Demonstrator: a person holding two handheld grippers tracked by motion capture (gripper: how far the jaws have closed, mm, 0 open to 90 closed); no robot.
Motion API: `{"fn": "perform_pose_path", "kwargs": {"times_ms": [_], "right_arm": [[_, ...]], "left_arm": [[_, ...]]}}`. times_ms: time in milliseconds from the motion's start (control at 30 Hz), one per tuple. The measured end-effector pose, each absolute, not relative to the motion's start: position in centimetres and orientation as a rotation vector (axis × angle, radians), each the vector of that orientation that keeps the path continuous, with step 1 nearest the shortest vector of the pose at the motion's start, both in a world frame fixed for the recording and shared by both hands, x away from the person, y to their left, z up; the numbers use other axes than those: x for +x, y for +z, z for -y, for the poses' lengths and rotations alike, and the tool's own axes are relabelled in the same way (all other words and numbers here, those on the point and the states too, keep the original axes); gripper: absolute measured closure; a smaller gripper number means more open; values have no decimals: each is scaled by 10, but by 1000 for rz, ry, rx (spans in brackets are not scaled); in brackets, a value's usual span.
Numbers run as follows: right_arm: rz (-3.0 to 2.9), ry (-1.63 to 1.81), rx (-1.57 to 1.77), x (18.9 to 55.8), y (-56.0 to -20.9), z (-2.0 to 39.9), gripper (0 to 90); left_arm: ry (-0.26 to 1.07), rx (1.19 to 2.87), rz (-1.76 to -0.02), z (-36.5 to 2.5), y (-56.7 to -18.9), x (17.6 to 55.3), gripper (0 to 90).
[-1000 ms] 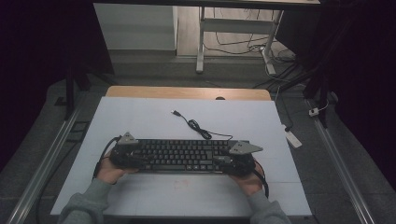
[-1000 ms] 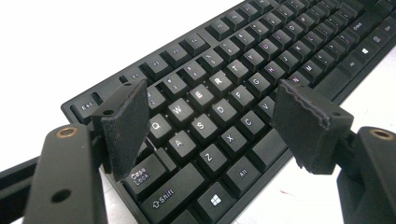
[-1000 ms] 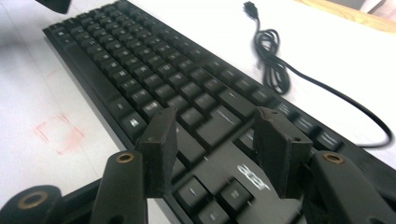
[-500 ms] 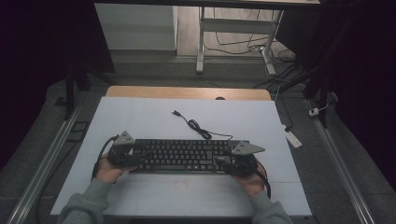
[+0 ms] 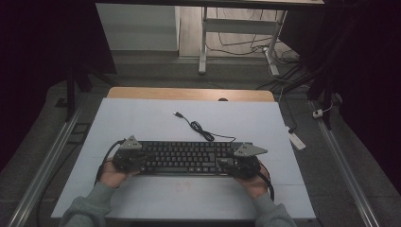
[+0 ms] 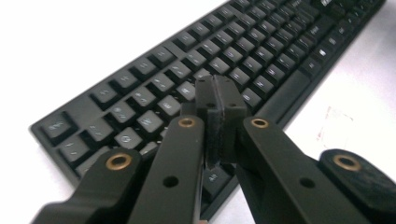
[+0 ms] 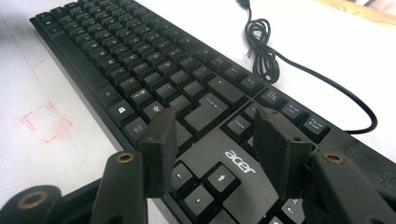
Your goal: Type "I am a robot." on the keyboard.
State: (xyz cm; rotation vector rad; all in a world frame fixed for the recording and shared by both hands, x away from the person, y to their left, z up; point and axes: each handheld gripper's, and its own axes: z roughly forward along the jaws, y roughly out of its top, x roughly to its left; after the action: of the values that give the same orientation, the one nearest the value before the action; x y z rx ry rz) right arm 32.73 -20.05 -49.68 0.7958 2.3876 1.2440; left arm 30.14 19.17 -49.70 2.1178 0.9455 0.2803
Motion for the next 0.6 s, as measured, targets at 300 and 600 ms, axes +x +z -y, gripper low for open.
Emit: {"fn": "perform_pose_path", "kwargs": {"times_ms": [300,600], "right_arm": [[-2394,1228,797,328,-498,200,496],[-2399,1220,798,328,-499,199,494]], "left_arm": [[236,2212,-880,-170,-507,299,890],[220,2272,-848,-160,-514,299,890]]}}
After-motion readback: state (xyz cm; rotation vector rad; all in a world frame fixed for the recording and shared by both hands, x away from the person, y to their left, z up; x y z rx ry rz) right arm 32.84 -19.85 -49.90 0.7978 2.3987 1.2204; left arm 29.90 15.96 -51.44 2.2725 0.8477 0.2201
